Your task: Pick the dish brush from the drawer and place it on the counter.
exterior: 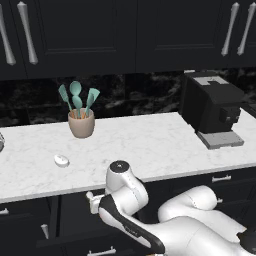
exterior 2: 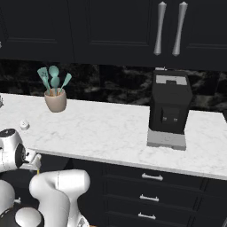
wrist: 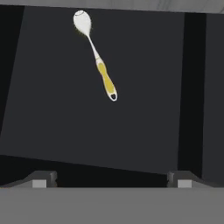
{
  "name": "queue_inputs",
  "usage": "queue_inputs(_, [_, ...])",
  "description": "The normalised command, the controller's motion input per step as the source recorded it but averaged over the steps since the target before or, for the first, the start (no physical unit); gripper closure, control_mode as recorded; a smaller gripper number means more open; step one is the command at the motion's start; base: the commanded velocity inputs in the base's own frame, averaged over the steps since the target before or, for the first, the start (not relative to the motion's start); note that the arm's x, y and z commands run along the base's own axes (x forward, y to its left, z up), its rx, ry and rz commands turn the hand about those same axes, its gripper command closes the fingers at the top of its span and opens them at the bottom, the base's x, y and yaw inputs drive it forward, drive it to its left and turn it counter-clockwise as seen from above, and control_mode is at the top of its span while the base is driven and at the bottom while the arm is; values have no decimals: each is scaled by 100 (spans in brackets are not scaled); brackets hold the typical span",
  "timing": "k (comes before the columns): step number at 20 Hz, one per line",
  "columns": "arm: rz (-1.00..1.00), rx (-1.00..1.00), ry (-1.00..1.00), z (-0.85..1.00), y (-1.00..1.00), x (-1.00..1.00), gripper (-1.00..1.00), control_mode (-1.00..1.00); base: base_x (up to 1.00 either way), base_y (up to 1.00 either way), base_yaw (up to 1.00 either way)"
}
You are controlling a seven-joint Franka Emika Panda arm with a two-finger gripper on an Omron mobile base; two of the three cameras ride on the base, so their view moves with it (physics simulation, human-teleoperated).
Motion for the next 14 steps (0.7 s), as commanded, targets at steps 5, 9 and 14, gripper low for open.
queue_inputs(5, [0, 0, 1, -12, 5, 19, -100, -100, 0, 0, 0])
queue_inputs(9, [0, 0, 0, -7, 4, 19, -100, -100, 0, 0, 0])
queue_inputs(14, [0, 0, 0, -8, 0, 12, -100, -100, 0, 0, 0])
